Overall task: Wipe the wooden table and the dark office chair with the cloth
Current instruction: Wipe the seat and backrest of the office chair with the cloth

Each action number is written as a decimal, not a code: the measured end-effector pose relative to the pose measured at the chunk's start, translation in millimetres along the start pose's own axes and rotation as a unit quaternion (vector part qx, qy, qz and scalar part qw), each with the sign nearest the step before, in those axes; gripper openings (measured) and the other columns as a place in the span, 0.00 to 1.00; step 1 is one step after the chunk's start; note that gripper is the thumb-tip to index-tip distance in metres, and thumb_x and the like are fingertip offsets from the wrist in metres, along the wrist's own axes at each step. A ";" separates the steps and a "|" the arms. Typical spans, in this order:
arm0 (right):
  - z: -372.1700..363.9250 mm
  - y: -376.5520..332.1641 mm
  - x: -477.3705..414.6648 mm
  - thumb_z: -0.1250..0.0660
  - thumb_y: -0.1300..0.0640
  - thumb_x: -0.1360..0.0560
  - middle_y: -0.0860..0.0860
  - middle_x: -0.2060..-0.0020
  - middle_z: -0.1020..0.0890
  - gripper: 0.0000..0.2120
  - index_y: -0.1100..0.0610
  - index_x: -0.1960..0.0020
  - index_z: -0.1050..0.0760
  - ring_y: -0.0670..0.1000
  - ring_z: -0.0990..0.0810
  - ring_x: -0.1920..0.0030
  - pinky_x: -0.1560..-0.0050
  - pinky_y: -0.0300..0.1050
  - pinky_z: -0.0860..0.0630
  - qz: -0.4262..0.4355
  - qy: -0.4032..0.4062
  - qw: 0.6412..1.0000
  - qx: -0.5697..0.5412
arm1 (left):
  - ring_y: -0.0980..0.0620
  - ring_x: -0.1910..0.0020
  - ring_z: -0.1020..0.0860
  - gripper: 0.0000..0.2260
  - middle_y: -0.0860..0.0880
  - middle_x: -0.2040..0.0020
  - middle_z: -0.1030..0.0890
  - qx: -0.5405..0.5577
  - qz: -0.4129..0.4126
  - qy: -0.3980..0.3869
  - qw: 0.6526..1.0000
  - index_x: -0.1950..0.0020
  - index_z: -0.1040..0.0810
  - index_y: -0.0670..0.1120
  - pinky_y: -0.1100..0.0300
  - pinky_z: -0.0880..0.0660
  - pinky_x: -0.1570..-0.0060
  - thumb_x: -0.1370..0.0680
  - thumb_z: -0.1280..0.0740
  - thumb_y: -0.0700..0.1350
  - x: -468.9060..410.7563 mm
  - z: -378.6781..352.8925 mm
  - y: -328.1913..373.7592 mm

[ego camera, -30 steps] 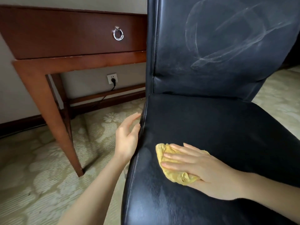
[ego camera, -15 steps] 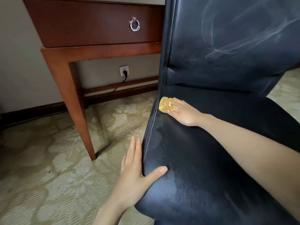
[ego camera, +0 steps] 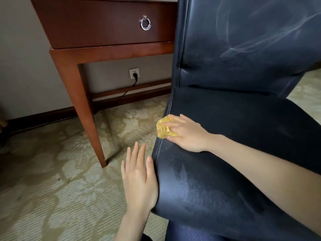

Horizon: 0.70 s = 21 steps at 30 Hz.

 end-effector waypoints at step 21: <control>-12.0 -30.4 242.9 0.45 0.57 0.31 0.47 0.29 0.32 0.31 0.43 0.29 0.36 0.53 0.37 0.28 0.32 0.52 0.38 -0.074 0.111 0.974 0.185 | 0.40 0.33 0.29 0.22 0.42 0.35 0.24 -0.149 -0.177 0.047 0.972 0.41 0.21 0.41 0.38 0.42 0.33 0.27 0.48 0.45 12.7 14.1 73.4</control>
Point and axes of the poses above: each hand's wrist, its own x-axis away from the middle knuckle, its own z-axis out of the back of the hand, y = z × x, the point moved 9 cm from there along -x, towards the middle knuckle
